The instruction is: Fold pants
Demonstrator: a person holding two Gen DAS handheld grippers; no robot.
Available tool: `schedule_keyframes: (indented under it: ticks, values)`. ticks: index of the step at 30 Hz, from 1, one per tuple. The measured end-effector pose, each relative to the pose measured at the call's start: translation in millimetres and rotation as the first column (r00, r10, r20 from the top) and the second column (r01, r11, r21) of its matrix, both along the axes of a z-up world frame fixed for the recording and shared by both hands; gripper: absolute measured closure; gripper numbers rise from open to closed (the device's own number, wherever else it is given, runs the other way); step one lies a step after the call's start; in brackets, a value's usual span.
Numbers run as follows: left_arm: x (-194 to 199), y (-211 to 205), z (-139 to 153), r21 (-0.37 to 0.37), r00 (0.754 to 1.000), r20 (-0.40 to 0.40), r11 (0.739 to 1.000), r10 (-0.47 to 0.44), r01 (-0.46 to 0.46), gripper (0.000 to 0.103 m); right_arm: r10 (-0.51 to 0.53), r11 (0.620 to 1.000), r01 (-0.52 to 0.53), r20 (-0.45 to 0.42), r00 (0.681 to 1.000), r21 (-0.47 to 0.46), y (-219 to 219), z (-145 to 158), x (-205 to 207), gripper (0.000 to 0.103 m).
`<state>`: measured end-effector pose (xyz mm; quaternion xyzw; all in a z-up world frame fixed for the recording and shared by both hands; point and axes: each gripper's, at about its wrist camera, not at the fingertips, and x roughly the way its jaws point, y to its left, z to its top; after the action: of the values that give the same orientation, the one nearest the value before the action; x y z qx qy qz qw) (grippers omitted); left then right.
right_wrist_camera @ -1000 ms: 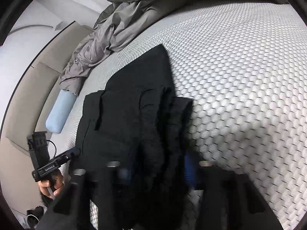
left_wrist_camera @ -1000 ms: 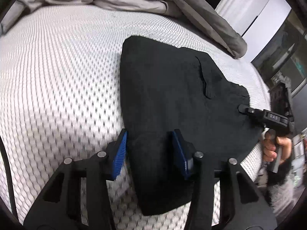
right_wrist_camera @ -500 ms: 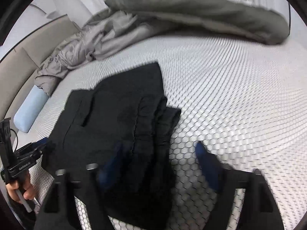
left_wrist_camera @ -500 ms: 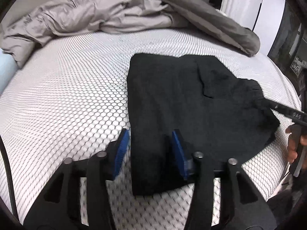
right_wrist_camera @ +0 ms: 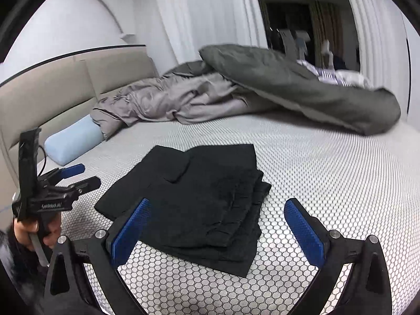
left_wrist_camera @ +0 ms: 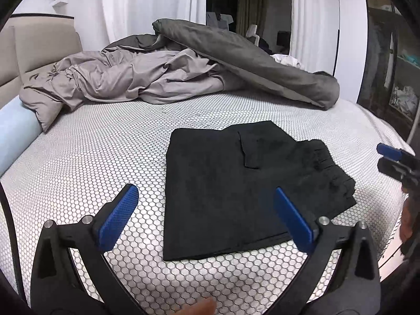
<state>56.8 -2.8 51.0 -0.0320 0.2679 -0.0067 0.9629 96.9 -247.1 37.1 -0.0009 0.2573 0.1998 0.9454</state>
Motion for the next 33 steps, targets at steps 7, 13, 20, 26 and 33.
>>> schedule_keyframes:
  ticks: [7,13,20,26,33]
  values:
    - [3,-1,-4,-0.005,1.000,0.005,1.000,-0.009,0.009,0.001,-0.002,1.000,0.002,0.015,1.000,0.029,3,-6,6,0.000]
    - [9,-4,-6,0.007,1.000,0.018,1.000,-0.026,0.026,0.001,0.003,0.999,-0.003,0.018,1.000,0.036,10,-6,7,0.000]
    - [7,-5,-7,0.011,0.999,0.022,1.000,-0.027,0.027,0.001,0.018,1.000,-0.019,0.026,0.999,0.014,20,-8,7,0.000]
    - [8,-2,-7,0.009,0.999,0.019,1.000,-0.026,0.025,0.001,0.019,1.000,-0.020,0.028,0.999,0.013,22,-8,7,0.000]
    - [8,-6,-6,0.013,1.000,0.015,1.000,-0.020,0.020,0.001,0.019,1.000,-0.019,0.026,0.999,0.011,24,-9,9,0.000]
